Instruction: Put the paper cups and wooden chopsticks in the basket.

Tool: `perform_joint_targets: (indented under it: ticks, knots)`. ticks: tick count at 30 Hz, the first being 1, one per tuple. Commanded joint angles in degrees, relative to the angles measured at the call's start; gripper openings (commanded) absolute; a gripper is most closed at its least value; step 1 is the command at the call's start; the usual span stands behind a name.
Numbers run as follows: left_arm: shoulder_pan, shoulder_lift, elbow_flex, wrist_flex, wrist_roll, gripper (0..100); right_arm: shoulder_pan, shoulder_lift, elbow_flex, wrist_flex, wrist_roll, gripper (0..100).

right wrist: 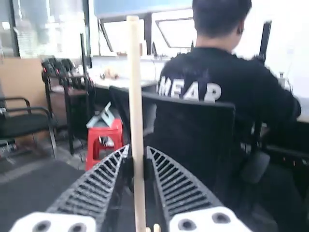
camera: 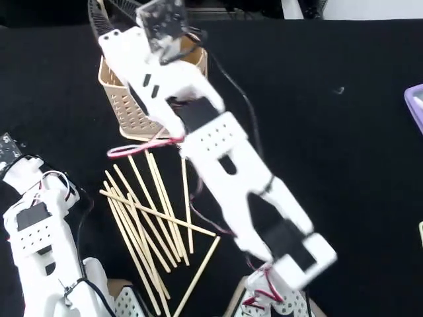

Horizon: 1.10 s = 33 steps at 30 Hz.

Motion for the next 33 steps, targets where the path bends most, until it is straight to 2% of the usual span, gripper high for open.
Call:
perform_joint_targets:
  ticks: [1, 5, 9, 15, 18, 22, 29, 31, 33]
  knots:
    - [-0.40, -1.32, -0.22, -1.05, 0.44, 13, 2.37, 4.62, -6.90, -1.76, -0.44, 1.1]
    - [-0.40, -1.32, -0.22, -0.97, 0.44, 13, 2.55, 7.87, -6.64, -0.70, -0.44, 1.1]
    - [-0.40, -1.41, -0.22, -0.97, 0.44, 13, 2.02, 7.52, -6.90, 7.91, -0.44, 2.8]
    - [-0.40, -1.41, -0.22, -0.97, 0.44, 13, 1.32, 3.56, -13.05, 24.18, -0.62, 23.0]
    - [-0.40, -1.41, -0.22, -0.97, 0.44, 13, 1.32, 0.04, -16.04, 32.09, -0.70, 23.8]
    - [-0.40, -1.41, -0.22, -0.97, 0.44, 13, 1.32, -7.60, -17.01, 47.12, -0.53, 21.1]
    - [-0.40, -1.41, -0.22, -1.05, 0.44, 13, 1.32, -20.62, -15.87, 84.22, -0.35, 19.1]
    - [-0.31, -1.41, -0.22, -1.05, 0.44, 13, 1.49, -22.37, -12.79, 90.29, 0.79, 19.1]
    - [-0.31, -1.41, -0.22, -1.05, 0.44, 13, 1.58, -23.96, -7.08, 94.24, 5.36, 19.1]
